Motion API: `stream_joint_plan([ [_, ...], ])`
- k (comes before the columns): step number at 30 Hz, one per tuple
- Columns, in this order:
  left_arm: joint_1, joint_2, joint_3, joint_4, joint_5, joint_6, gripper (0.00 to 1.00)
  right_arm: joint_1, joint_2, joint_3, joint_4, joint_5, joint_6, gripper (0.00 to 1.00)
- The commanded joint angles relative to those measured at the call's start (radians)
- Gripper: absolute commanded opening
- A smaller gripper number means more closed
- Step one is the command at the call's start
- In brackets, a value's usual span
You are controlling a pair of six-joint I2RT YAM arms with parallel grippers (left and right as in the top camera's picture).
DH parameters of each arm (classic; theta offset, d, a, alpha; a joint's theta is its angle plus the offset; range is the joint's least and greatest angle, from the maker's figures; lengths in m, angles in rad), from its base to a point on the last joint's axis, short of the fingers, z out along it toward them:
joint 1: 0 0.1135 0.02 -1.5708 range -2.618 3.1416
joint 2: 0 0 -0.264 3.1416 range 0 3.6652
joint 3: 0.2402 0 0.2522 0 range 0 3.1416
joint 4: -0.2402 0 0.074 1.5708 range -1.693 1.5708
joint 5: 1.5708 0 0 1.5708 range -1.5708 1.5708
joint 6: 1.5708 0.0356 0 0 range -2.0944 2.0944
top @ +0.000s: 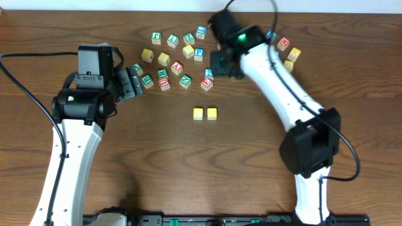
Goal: Spell out CORL
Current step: 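Raise the right gripper and move it over the green R block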
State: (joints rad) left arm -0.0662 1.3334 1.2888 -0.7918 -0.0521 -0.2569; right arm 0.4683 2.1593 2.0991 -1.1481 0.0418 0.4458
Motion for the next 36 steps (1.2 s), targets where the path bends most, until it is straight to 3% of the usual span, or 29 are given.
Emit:
stream_joint_plan([
  [1, 0.005, 0.008, 0.005, 0.001, -0.013, 0.017, 0.90, -0.051, -0.043, 0.083, -0.008, -0.070, -0.082, 0.49],
  [9, 0.005, 0.008, 0.005, 0.002, -0.013, 0.017, 0.91, -0.022, -0.032, 0.090, 0.048, -0.079, -0.096, 0.52],
  [15, 0.032, 0.007, 0.005, 0.008, -0.013, 0.017, 0.91, 0.061, -0.013, 0.091, 0.219, -0.100, -0.247, 0.65],
  [36, 0.197, -0.009, 0.006, -0.013, -0.013, -0.002, 0.91, 0.155, 0.072, 0.108, 0.449, -0.114, -0.338, 0.77],
])
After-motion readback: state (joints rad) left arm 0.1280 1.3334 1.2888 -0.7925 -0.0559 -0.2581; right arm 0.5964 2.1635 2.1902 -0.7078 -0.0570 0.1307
